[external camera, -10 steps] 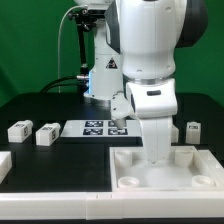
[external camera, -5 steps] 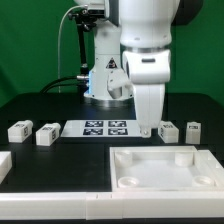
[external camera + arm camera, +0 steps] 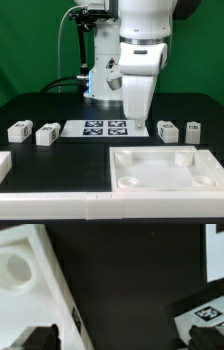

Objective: Assemble one leg

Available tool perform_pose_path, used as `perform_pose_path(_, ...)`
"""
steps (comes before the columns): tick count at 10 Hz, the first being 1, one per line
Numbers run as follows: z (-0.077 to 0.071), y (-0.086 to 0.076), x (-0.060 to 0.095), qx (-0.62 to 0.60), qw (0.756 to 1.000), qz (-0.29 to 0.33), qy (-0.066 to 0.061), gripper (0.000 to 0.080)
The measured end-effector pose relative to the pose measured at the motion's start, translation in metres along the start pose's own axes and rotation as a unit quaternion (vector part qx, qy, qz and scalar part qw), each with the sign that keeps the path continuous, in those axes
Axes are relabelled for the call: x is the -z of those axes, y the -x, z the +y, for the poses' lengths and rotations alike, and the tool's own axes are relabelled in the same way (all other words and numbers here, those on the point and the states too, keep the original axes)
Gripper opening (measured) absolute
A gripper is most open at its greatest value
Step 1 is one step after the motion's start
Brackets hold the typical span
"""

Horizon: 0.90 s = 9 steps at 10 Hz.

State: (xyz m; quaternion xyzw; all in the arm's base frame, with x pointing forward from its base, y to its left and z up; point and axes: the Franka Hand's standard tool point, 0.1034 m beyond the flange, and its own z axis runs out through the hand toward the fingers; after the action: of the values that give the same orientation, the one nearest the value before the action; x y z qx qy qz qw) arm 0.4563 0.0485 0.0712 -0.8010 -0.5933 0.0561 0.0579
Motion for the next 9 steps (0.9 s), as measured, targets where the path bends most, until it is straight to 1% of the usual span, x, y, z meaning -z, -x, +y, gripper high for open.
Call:
perform_pose_path(2, 0.0, 0.0, 0.0, -0.077, 0.997, 0.0, 0.0, 0.0649)
perform_pose_path(3, -0.001, 0.0, -0.001, -0.15, 0.989, 0.003, -0.002, 0.0649)
perform_pose_path(4, -0.008, 0.003, -0.006, -0.228, 0.973, 0.009, -0.008, 0.0649)
perform_pose_path(5, -0.017, 0.002, -0.011, -0.305, 0.952, 0.01, -0.011, 0.0649)
perform_pose_path(6, -0.027, -0.004, -0.013, -0.374, 0.927, 0.009, -0.011, 0.0649)
perform_pose_path(8, -0.044, -0.021, -0.017, -0.506, 0.863, 0.007, -0.014, 0.0649)
perform_pose_path(9, -0.054, -0.035, -0.019, -0.552, 0.834, 0.004, -0.015, 0.0649)
